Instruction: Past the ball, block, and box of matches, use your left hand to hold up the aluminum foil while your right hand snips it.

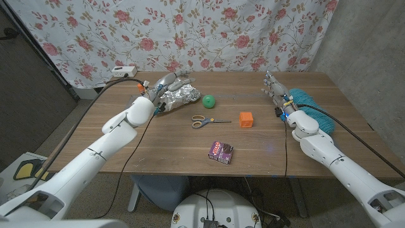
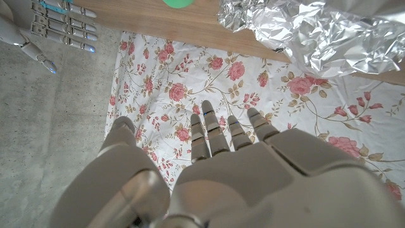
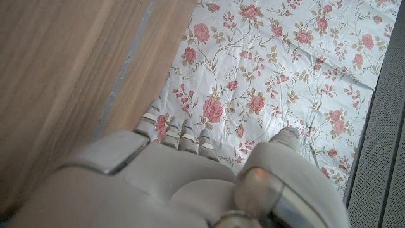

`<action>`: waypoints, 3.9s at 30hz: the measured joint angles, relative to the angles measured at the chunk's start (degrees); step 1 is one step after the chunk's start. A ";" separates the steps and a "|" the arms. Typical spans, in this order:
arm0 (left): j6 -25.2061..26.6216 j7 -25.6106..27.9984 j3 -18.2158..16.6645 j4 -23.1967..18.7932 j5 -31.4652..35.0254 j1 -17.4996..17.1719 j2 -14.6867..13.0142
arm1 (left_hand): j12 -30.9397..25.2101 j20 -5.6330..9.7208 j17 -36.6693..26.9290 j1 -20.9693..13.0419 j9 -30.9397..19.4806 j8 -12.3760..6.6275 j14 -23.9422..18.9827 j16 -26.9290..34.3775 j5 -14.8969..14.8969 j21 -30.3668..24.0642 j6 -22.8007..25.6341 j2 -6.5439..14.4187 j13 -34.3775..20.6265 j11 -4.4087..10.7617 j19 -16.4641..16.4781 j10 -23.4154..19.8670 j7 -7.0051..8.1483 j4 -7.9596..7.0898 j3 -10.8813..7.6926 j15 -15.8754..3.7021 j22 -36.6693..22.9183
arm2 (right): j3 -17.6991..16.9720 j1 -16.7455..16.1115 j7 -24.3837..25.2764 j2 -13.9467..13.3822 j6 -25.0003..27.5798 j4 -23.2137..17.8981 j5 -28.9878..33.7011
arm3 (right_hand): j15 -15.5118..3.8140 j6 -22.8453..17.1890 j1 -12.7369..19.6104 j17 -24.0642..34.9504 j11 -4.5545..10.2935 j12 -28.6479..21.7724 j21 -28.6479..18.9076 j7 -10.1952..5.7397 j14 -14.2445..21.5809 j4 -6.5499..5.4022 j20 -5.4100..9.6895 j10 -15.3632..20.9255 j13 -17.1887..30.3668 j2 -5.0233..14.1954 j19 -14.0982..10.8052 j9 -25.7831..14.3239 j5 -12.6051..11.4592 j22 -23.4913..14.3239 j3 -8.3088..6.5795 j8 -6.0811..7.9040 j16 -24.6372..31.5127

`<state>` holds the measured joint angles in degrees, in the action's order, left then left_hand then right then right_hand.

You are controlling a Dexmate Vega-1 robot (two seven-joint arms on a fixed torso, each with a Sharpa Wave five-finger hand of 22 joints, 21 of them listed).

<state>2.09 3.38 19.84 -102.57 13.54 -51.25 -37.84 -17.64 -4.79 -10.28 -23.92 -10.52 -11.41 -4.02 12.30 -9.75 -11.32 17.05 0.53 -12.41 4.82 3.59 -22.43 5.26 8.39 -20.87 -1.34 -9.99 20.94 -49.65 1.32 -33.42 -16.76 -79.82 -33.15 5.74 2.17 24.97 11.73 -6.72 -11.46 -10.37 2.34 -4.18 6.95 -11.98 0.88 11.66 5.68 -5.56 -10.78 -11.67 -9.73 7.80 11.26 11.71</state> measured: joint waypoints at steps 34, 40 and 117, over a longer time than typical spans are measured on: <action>2.56 0.53 3.62 -1.13 12.58 2.29 0.70 | 0.16 -0.55 0.00 -4.08 0.00 1.68 -1.22 -0.32 -0.22 0.00 -14.95 -1.04 -1.58 3.30 0.51 -2.64 0.82 1.34 -1.34 -0.61 0.00 | -0.44 -0.51 -0.36 0.05 -0.95 0.55 -0.33 | 0.00 -0.01 0.30 0.01 -0.01 0.00 0.00 0.01 0.00 -0.08 0.00 0.00 0.00 0.30 -0.01 0.00 0.21 0.00 -0.56 0.00 0.00; 3.05 -0.10 4.37 -1.76 14.17 2.55 0.41 | 0.70 -0.86 0.00 -7.59 0.00 1.25 -0.98 -0.72 -0.67 0.29 -16.63 -0.08 -2.12 3.60 0.19 -2.33 1.13 2.02 -2.83 -0.38 0.14 | -0.44 -0.51 -0.45 0.07 -0.95 0.61 -0.41 | 0.00 -0.01 0.61 0.01 -0.01 0.00 0.00 0.01 0.00 -0.08 0.00 0.00 0.00 0.61 -0.01 0.00 0.44 0.00 -0.55 0.00 0.00; 14.48 -17.24 13.13 -8.69 29.92 8.26 0.44 | 1.57 -4.42 0.01 -17.95 0.11 1.33 -1.18 -1.16 -0.39 0.52 -26.99 -1.06 -5.56 7.27 -1.15 -7.43 1.39 1.34 -6.10 -0.40 -0.02 | 0.46 -0.01 -1.65 1.58 -2.47 3.10 -0.69 | 0.01 2.25 4.98 0.01 0.61 0.00 -0.24 -0.42 -0.41 1.59 0.00 -0.62 0.00 1.36 -0.01 0.00 0.87 0.00 -3.16 -0.44 0.00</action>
<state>16.56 -13.86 32.98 -111.26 43.46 -42.99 -37.40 -16.07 -9.21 -10.27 -41.87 -10.40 -10.08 -5.20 11.14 -10.14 -10.80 -9.94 -0.53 -17.97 12.08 2.43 -29.86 6.65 9.72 -26.96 -1.74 -10.01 21.40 -49.66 -0.33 -31.84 -19.23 -76.71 -33.84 5.74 4.42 29.96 11.74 -6.11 -11.46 -10.61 1.92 -4.59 8.53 -11.97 0.26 11.67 7.04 -5.58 -10.78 -10.80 -9.73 4.64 10.82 11.71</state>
